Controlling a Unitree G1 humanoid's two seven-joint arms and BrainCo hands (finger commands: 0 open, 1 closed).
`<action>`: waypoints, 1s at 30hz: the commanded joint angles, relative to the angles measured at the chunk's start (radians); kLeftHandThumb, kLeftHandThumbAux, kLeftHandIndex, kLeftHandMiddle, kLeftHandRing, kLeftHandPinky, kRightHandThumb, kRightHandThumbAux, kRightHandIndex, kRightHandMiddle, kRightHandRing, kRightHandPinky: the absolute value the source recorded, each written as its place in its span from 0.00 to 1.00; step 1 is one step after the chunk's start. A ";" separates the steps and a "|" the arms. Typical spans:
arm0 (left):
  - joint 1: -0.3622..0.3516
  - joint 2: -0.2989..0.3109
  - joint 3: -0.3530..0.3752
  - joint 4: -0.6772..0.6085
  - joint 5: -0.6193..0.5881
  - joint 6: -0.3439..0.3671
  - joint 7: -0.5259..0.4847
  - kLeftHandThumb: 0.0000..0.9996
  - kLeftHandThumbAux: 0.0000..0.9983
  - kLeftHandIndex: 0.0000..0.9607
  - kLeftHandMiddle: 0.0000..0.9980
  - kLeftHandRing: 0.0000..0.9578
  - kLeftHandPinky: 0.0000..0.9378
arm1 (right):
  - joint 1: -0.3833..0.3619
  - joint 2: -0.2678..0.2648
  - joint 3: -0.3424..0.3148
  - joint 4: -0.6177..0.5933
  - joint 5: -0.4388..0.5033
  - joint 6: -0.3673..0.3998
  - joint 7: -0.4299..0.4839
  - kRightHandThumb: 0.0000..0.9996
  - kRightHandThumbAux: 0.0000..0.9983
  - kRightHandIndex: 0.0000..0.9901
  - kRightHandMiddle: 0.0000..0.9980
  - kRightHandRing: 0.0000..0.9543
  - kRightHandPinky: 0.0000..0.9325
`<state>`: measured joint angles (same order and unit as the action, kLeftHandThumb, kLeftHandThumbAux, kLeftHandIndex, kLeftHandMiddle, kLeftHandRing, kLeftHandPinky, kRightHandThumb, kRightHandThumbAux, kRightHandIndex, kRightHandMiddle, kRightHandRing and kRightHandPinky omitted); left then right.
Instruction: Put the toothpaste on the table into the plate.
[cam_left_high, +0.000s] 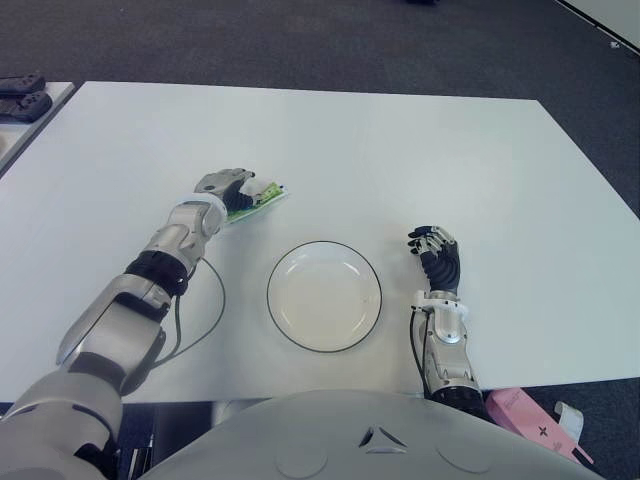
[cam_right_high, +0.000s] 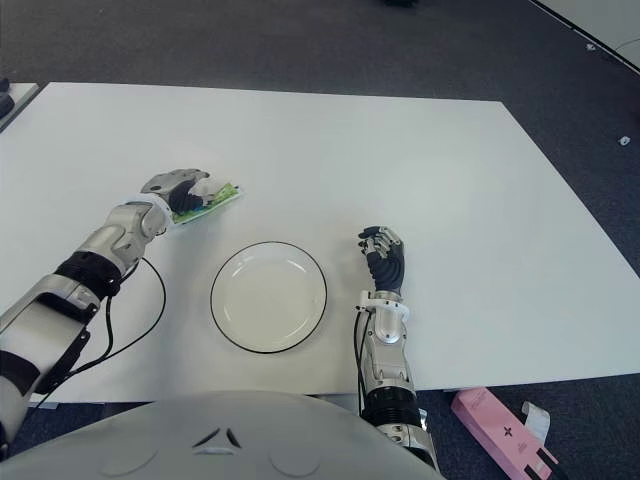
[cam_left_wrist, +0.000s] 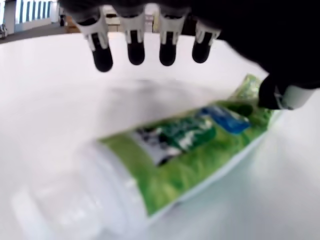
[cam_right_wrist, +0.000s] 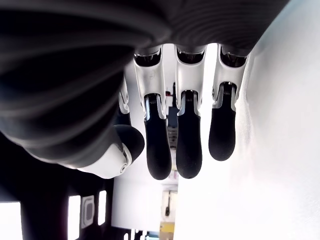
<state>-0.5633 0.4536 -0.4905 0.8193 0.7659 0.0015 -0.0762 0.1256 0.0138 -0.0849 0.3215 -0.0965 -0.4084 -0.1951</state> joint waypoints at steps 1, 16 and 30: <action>-0.040 -0.020 -0.039 0.069 -0.004 -0.037 -0.088 0.47 0.25 0.00 0.02 0.01 0.10 | 0.019 0.002 0.004 0.003 -0.005 0.016 -0.004 0.71 0.73 0.44 0.50 0.54 0.55; -0.093 -0.034 -0.113 0.173 -0.004 -0.146 -0.221 0.50 0.29 0.00 0.00 0.03 0.15 | 0.037 0.007 0.008 -0.012 -0.001 0.015 -0.005 0.71 0.73 0.44 0.50 0.54 0.55; -0.088 -0.006 -0.148 0.142 -0.022 -0.229 -0.350 0.50 0.29 0.00 0.00 0.00 0.14 | 0.058 0.011 0.010 -0.032 -0.002 0.026 -0.012 0.71 0.73 0.44 0.49 0.53 0.54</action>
<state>-0.7102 0.4755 -0.5998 0.9531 0.7547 -0.1751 -0.3220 0.1636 0.0186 -0.0774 0.2865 -0.0963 -0.4078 -0.2027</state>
